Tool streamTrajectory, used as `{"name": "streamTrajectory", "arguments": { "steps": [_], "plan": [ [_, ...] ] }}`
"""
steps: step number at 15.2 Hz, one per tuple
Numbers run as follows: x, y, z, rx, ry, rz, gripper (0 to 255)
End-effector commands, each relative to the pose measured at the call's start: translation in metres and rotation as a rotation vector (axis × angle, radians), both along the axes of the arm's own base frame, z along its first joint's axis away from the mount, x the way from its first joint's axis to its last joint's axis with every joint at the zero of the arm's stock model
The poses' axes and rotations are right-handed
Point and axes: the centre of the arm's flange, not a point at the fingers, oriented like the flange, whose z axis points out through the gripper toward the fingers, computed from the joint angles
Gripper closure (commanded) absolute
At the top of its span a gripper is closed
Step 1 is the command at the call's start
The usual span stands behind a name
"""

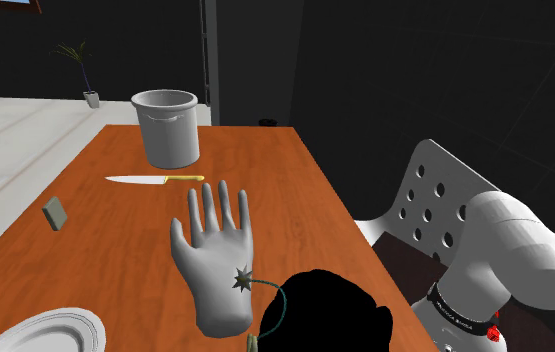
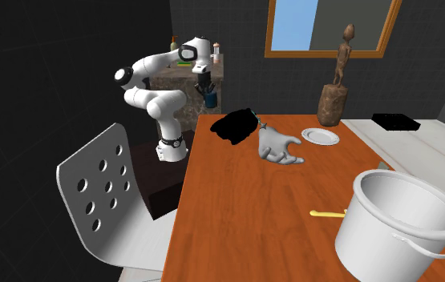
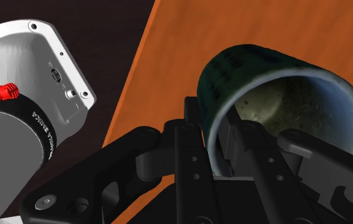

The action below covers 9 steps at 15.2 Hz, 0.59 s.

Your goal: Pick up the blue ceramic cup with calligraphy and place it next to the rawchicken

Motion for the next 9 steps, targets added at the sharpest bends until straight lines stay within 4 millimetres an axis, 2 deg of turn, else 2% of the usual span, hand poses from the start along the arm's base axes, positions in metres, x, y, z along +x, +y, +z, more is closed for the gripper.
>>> {"name": "streamTrajectory", "arguments": {
  "steps": [1, 9],
  "plan": [
    [0.0, 0.0, -0.011, 0.004, -0.004, -0.001, 255],
    [0.0, 0.0, -0.054, 0.004, -0.004, -0.001, 255]
  ]
}}
